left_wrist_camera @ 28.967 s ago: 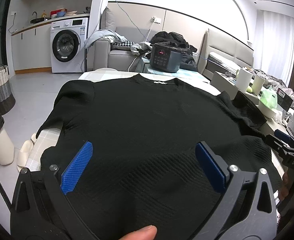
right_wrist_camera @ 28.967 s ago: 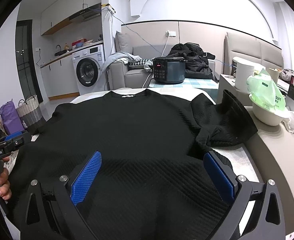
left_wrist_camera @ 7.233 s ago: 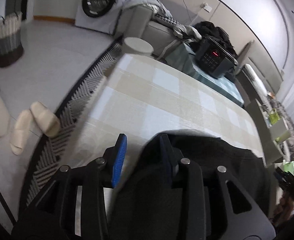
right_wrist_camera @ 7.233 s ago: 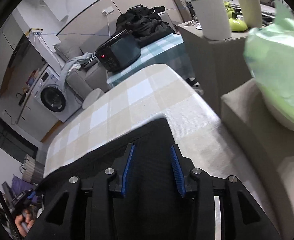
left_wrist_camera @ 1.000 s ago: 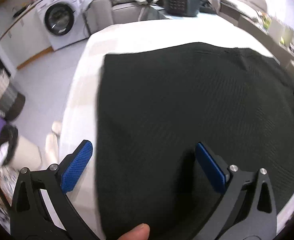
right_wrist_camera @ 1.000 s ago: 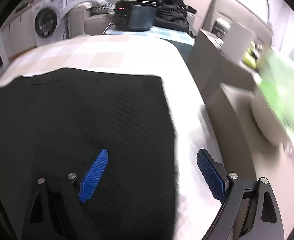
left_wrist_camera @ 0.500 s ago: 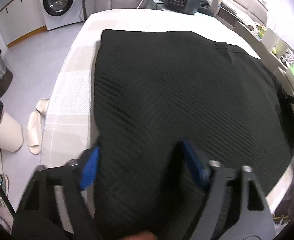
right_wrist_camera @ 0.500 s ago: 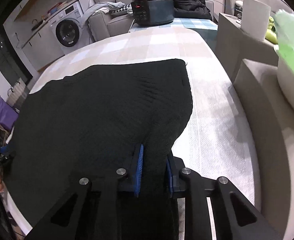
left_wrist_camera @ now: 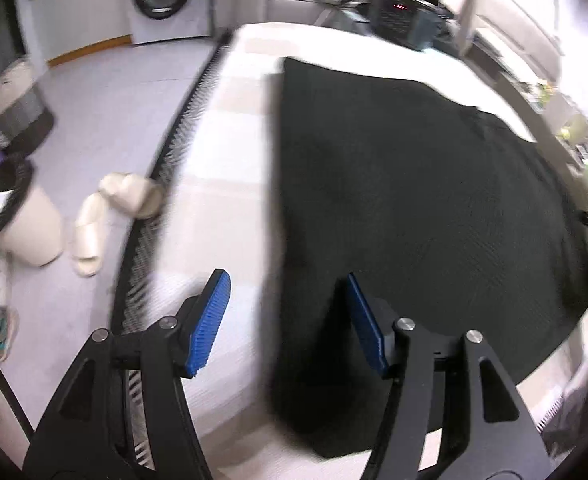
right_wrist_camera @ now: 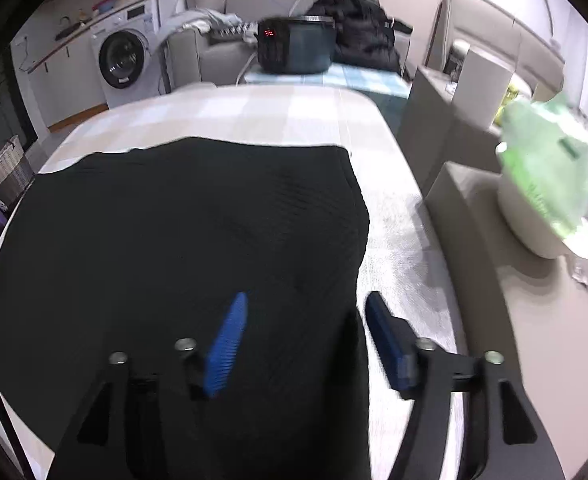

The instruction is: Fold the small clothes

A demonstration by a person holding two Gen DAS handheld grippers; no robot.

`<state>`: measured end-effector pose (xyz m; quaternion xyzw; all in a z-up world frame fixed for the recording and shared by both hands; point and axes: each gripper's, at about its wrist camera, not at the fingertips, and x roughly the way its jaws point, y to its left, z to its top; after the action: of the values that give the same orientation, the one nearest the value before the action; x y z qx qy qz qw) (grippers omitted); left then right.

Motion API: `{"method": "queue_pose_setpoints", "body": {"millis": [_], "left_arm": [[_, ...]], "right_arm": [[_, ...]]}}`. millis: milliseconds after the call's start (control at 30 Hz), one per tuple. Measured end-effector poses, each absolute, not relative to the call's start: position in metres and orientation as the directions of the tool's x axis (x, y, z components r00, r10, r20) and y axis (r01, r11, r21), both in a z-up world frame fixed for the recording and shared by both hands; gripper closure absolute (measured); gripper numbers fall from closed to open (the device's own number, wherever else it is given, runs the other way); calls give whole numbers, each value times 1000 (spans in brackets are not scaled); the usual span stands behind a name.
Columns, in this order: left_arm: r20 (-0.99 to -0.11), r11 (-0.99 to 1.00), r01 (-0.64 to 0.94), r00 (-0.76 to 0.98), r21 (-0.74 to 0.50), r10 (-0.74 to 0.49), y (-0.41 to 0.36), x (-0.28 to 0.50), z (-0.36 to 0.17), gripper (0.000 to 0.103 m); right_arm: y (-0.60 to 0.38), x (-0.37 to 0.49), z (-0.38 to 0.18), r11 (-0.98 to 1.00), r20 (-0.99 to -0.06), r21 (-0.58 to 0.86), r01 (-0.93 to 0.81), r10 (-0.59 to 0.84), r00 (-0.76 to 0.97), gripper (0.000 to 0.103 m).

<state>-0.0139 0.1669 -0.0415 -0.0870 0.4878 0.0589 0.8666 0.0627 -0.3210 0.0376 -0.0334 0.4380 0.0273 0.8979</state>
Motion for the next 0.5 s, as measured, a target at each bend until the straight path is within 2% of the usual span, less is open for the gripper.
{"method": "queue_pose_setpoints", "body": {"millis": [67,200,367,500], "left_arm": [[-862,973,-224,503,-57,66,173,-24,-43,46],[-854,963,-253,517,-88,58,178,-43,-37,46],[-830,958,-193,553,-210,-71,169,-65,-34,46],[-833,969,-137,544,-204,-98,151,-66,-37,46]], "right_arm": [[-310,54,42,994,-784,5,-109,71,617,34],[-279,34,33,979,-784,25,-204,146,604,33],[-246,15,30,963,-779,39,-266,196,596,33],[-223,4,25,950,-772,64,-306,241,588,32]]}}
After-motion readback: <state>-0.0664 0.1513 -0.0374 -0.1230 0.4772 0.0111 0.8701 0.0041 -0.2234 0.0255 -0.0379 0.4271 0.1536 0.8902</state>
